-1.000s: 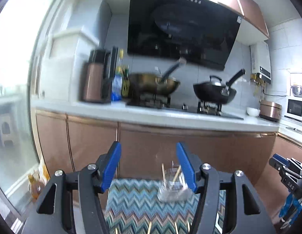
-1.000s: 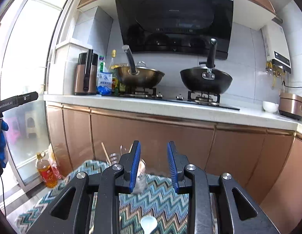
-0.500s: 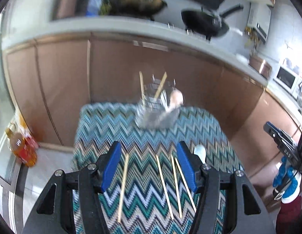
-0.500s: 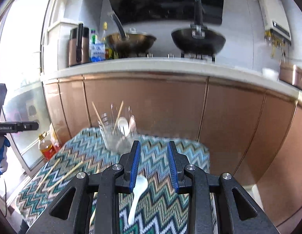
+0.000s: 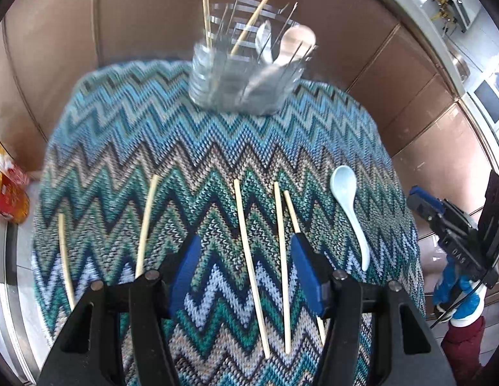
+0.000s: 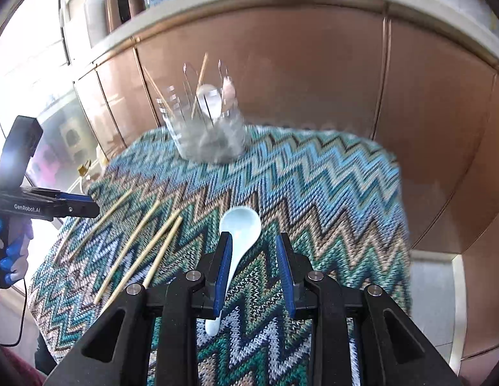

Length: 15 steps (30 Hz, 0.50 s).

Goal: Organize utensils

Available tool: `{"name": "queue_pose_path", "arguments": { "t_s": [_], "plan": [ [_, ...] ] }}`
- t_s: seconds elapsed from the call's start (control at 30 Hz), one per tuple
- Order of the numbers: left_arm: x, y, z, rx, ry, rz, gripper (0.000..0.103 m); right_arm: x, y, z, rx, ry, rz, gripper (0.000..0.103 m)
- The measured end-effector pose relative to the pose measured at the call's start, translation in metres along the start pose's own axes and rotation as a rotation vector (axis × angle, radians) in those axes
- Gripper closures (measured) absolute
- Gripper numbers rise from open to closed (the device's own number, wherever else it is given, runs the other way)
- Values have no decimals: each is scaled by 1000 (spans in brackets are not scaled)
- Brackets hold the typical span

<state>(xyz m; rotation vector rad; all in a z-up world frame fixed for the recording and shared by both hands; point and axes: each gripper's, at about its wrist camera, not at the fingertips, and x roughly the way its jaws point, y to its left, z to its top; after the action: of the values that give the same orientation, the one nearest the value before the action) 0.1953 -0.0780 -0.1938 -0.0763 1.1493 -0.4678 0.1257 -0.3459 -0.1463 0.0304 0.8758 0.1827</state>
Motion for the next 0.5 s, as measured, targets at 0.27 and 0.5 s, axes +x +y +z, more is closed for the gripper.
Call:
{"name": "queue_pose_path", "arguments": {
  "t_s": [0.27,0.5],
  "plan": [
    [32,-25,18,33,89,-66,62,32,-10,4,0,60,67,77],
    [67,-46,36,88,203,-52,76,49,-23,12,9,109,128,78]
  ]
}}
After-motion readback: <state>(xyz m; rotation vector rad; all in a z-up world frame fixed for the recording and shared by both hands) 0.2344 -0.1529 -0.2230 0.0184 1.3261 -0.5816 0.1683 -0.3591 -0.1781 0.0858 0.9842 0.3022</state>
